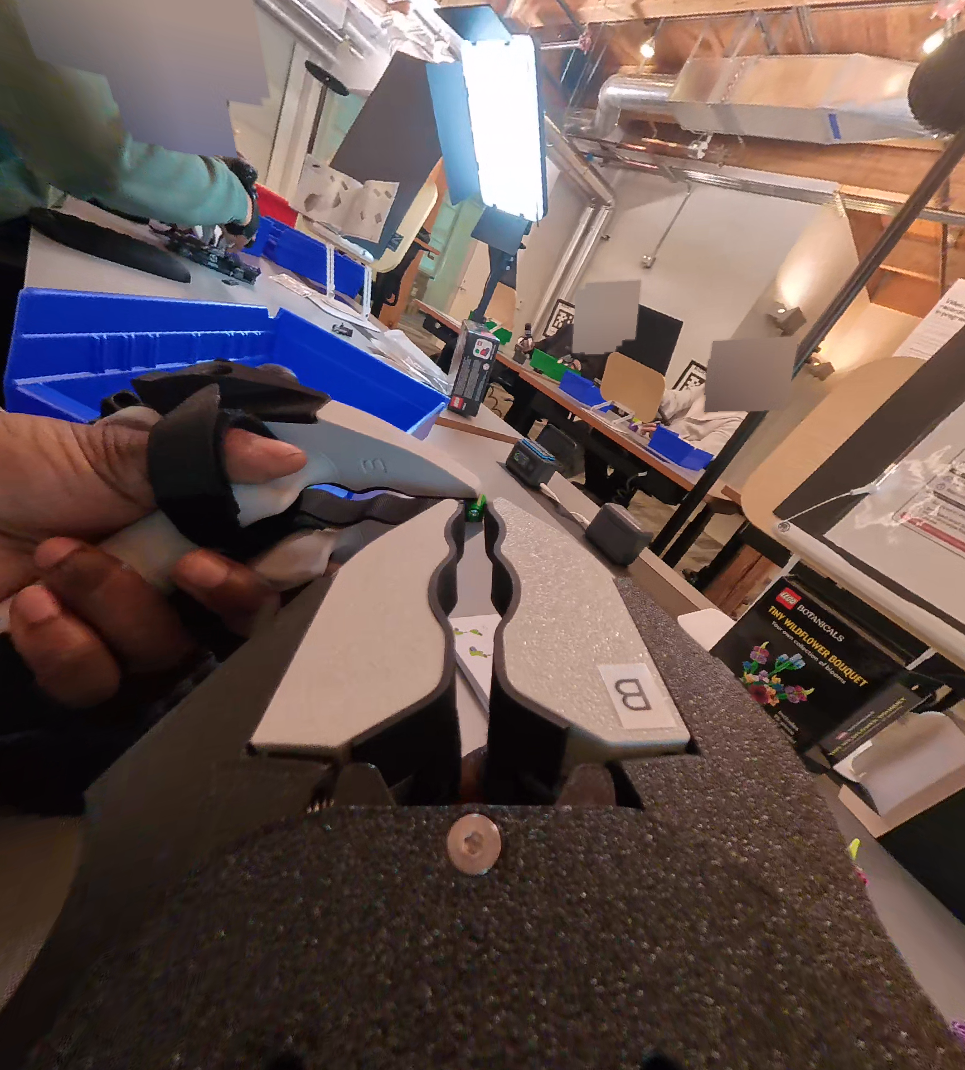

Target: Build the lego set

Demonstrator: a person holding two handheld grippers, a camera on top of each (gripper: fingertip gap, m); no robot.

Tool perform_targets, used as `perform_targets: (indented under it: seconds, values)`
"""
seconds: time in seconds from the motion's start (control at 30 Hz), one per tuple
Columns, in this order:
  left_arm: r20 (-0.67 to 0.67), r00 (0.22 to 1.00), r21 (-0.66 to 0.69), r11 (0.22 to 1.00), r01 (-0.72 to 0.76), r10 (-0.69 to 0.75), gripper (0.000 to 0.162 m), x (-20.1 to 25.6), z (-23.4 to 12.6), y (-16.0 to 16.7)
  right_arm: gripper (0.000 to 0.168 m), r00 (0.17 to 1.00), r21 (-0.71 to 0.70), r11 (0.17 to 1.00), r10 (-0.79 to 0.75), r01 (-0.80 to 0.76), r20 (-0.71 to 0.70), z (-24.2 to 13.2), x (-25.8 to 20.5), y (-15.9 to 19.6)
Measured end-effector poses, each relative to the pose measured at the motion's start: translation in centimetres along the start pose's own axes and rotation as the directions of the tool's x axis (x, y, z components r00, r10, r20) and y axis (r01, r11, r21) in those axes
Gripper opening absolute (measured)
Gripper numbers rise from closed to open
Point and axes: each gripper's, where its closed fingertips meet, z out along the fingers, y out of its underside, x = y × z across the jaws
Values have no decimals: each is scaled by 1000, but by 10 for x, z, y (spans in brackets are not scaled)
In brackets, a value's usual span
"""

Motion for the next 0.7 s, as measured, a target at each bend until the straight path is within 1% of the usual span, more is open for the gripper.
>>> perform_targets:
  seconds: [0.03,0.1,0.13,0.17,0.2,0.23,0.27,0.33,0.37,0.4,0.43,0.47,0.53,0.63,0.7]
  values:
    - [8,1000,-13,1000,-14,14,8,-1,0,1,6,1000,-2,1000,10,-10,10,-1,0,1]
    - [28,996,-65,995,-77,79,9,-3,1,3,6,998,-3,999,49,-49,30,-3,2,3]
    - [48,988,-106,985,-139,145,13,-6,1,5,6,996,-5,997,77,-77,33,-6,5,5]
    - [73,970,-159,963,-219,233,24,-9,-1,7,6,994,-11,994,105,-105,39,-9,9,8]
    - [96,935,-223,923,-315,342,27,-13,-4,8,6,990,-27,991,130,-129,50,-14,14,13]
    - [118,878,-292,862,-415,463,30,-18,-8,8,6,987,-61,987,150,-147,55,-20,20,21]
    - [143,803,-365,785,-501,579,33,-24,-14,6,6,984,-113,980,168,-162,52,-27,29,32]
    - [155,628,-485,612,-625,763,34,-31,-28,-2,6,971,-269,942,228,-200,77,-43,40,64]
    - [140,553,-534,533,-656,821,34,-33,-35,-5,6,961,-358,908,265,-220,83,-53,44,82]
    - [133,497,-575,475,-666,858,34,-35,-41,-8,6,953,-437,869,293,-232,78,-62,48,100]
    - [131,460,-606,438,-664,878,34,-37,-47,-10,6,949,-502,832,308,-235,67,-72,51,117]
    - [131,441,-626,419,-658,888,34,-39,-51,-10,6,948,-554,799,315,-233,55,-79,53,131]
    - [130,435,-641,410,-648,891,34,-42,-58,-9,6,945,-617,753,324,-229,46,-89,51,151]
    - [140,443,-653,419,-630,885,34,-49,-62,-5,6,948,-652,729,313,-209,47,-93,44,166]
    - [127,448,-665,412,-623,885,34,-50,-62,0,7,956,-668,721,290,-186,47,-96,43,169]
